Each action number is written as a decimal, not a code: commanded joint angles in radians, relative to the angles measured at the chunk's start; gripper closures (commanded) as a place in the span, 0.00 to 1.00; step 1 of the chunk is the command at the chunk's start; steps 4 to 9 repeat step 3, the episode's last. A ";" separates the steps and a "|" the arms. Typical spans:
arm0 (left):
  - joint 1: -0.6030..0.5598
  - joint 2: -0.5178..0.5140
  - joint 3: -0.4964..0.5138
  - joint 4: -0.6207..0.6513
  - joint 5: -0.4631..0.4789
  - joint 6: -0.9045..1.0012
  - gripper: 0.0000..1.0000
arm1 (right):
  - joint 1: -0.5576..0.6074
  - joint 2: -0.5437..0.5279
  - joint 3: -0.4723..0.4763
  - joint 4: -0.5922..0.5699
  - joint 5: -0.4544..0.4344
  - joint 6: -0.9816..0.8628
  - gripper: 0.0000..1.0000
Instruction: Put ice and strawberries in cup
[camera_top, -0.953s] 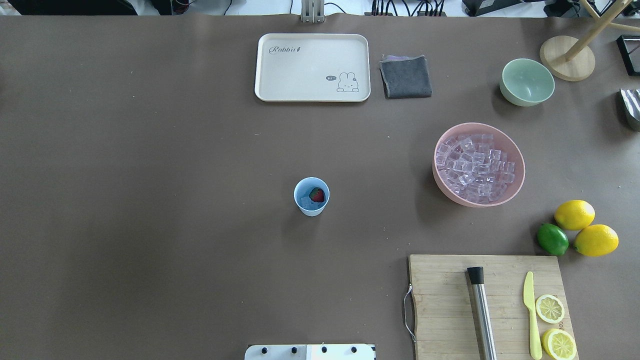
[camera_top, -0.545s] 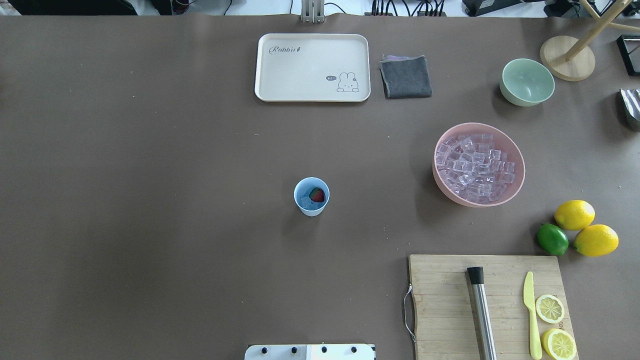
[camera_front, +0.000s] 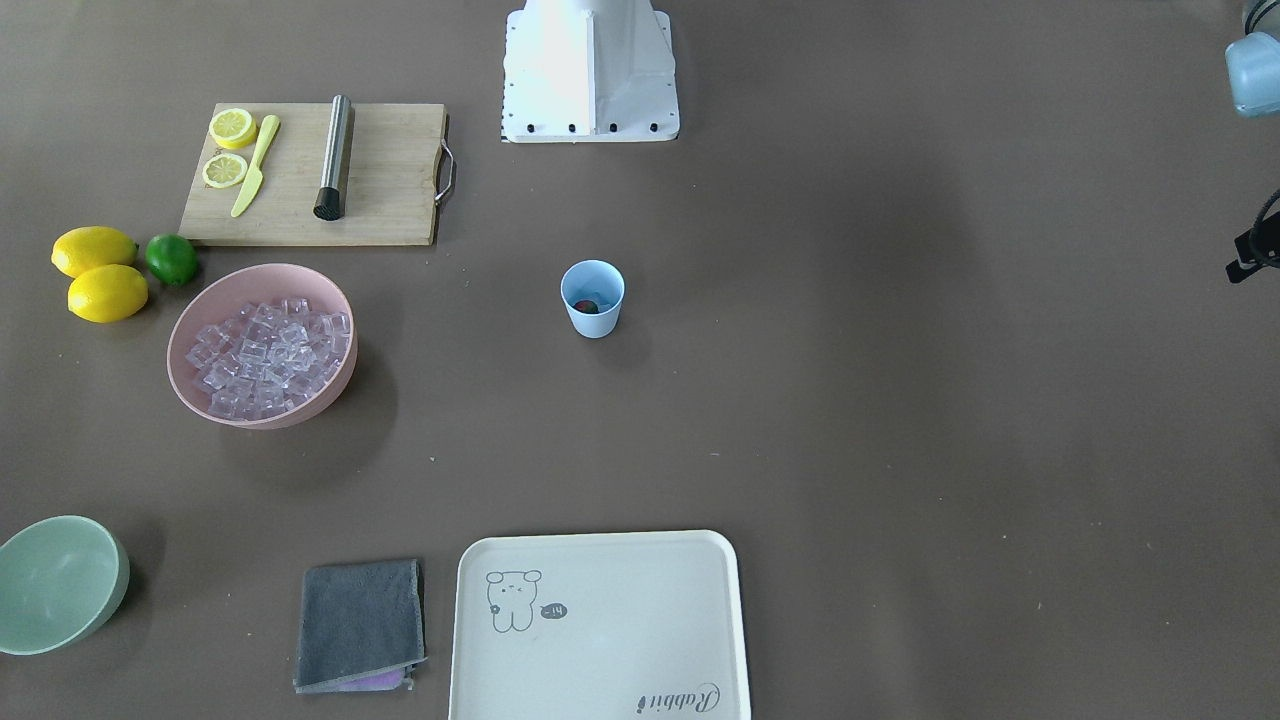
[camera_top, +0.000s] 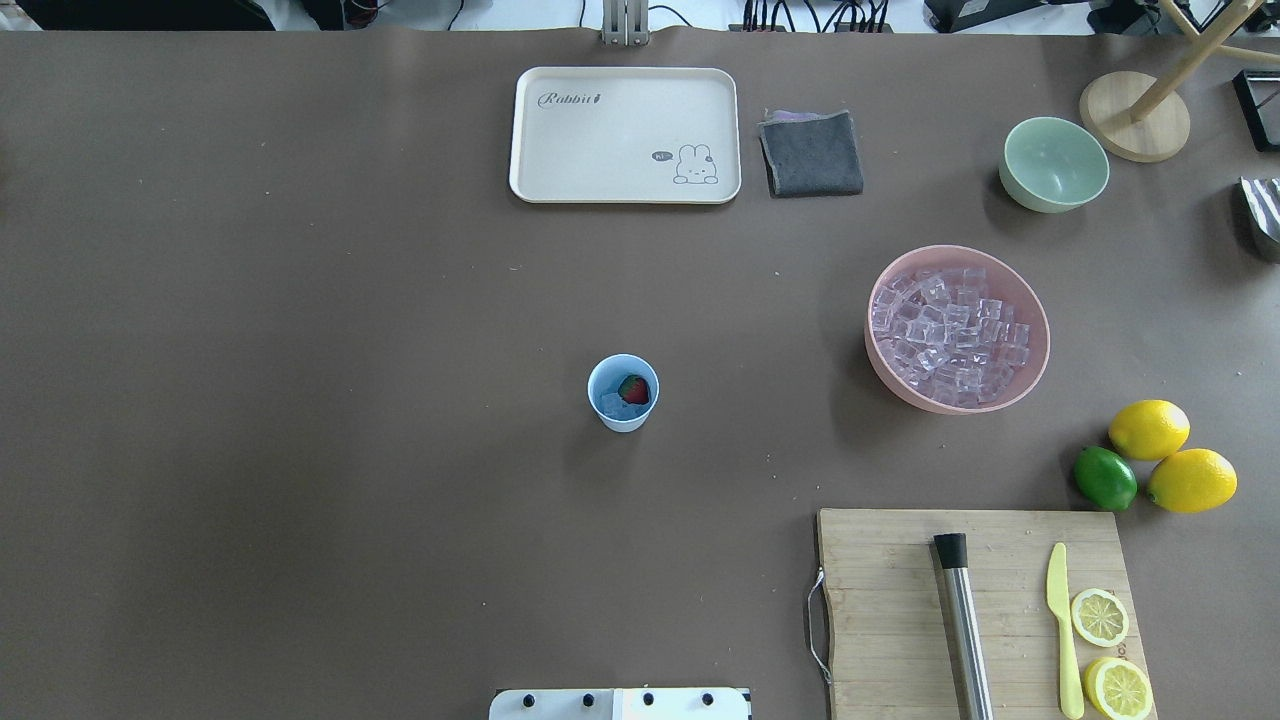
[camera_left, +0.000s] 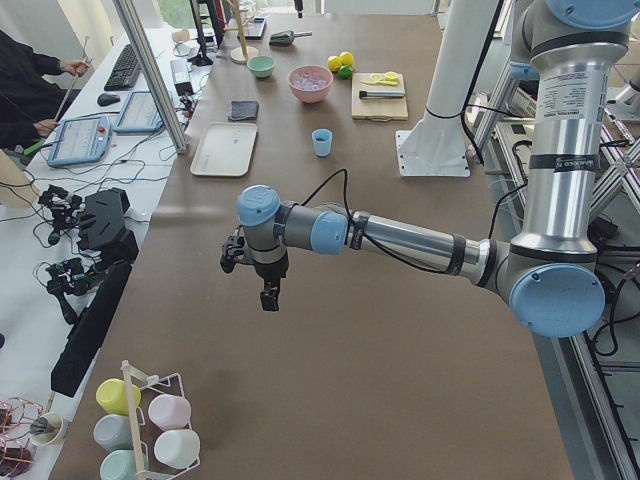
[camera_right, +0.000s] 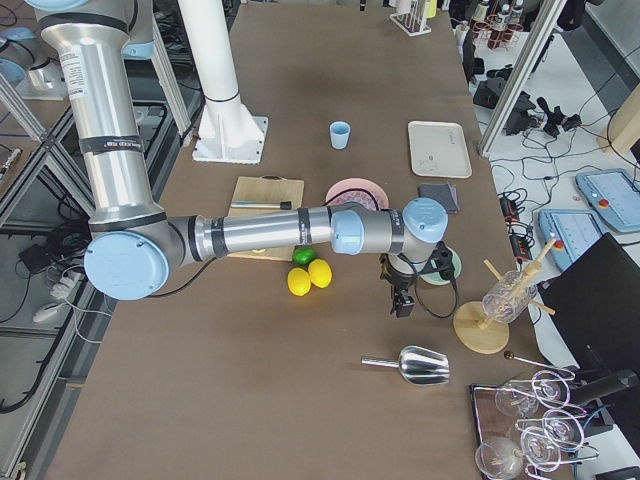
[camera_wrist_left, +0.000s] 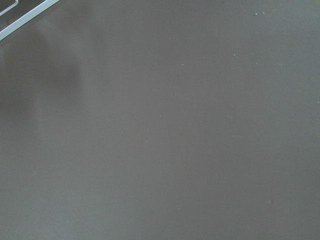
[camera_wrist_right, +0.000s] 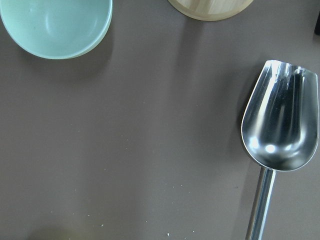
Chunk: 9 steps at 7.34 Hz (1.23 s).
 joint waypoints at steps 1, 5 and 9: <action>0.001 -0.001 0.012 -0.002 -0.002 0.002 0.02 | -0.005 0.001 0.000 0.000 0.000 0.001 0.00; 0.002 -0.001 0.010 -0.001 -0.002 0.000 0.02 | -0.007 0.001 0.013 0.000 0.000 0.003 0.00; 0.002 -0.001 0.010 -0.001 -0.002 0.000 0.02 | -0.007 0.001 0.013 0.000 0.000 0.003 0.00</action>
